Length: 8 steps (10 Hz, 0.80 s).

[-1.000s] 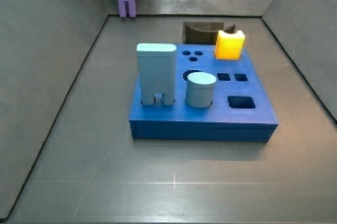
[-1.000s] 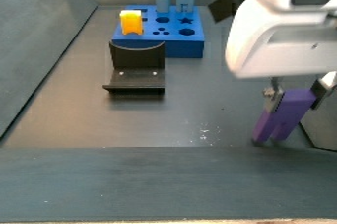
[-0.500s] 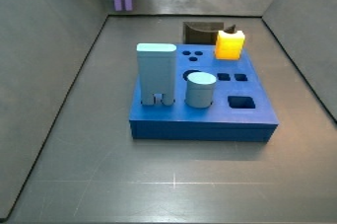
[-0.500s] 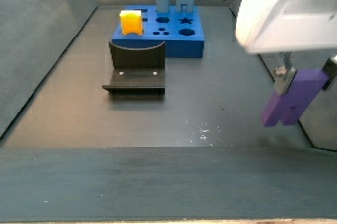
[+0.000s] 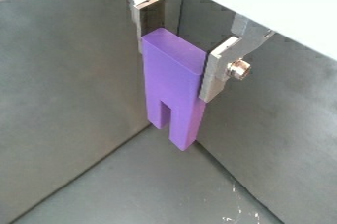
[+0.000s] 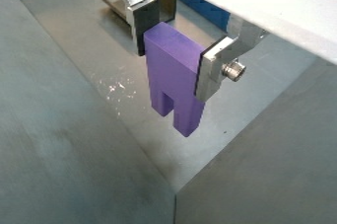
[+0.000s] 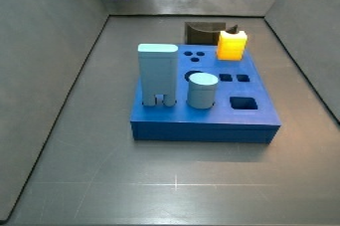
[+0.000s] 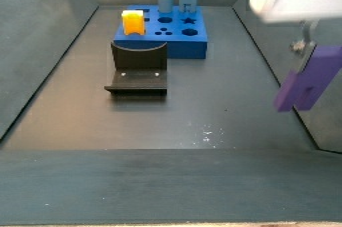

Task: Pick up the double-square object. Move up. Move to above the board. Insert the double-square object.
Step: Move to above the board.

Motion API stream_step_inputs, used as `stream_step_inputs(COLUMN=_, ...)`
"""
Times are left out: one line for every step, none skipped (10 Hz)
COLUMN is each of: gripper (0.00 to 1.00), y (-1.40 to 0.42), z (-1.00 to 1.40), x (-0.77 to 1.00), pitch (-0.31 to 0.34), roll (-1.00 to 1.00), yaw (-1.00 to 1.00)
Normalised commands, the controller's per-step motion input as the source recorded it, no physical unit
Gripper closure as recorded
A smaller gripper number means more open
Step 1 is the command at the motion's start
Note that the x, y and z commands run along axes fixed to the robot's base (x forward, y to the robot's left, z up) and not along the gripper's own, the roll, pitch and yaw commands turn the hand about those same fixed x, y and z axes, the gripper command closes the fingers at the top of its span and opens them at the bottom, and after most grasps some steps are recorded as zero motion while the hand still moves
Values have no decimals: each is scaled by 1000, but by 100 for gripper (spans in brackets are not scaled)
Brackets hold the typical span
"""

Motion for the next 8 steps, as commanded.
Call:
stream_step_inputs(gripper=100, y=-93, z=1000, x=-111, pitch=37, roll=119, yaw=20)
stream_step_inputs(gripper=100, y=-90, z=1000, x=-108, pitch=36, roll=117, yaw=18)
stream_step_inputs(gripper=100, y=-86, z=1000, x=-104, pitch=42, roll=118, yaw=19)
stream_step_inputs(gripper=100, y=-83, z=1000, x=-99, pitch=44, roll=111, yaw=19)
stream_step_inputs(gripper=100, y=-78, z=1000, x=-94, pitch=50, roll=105, yaw=19)
stream_step_inputs(gripper=100, y=-74, z=1000, x=-89, pitch=58, roll=100, yaw=22)
stream_step_inputs(gripper=100, y=-68, z=1000, x=-79, pitch=65, roll=87, yaw=21)
stream_step_inputs(gripper=100, y=-61, z=1000, x=-75, pitch=77, roll=84, yaw=22)
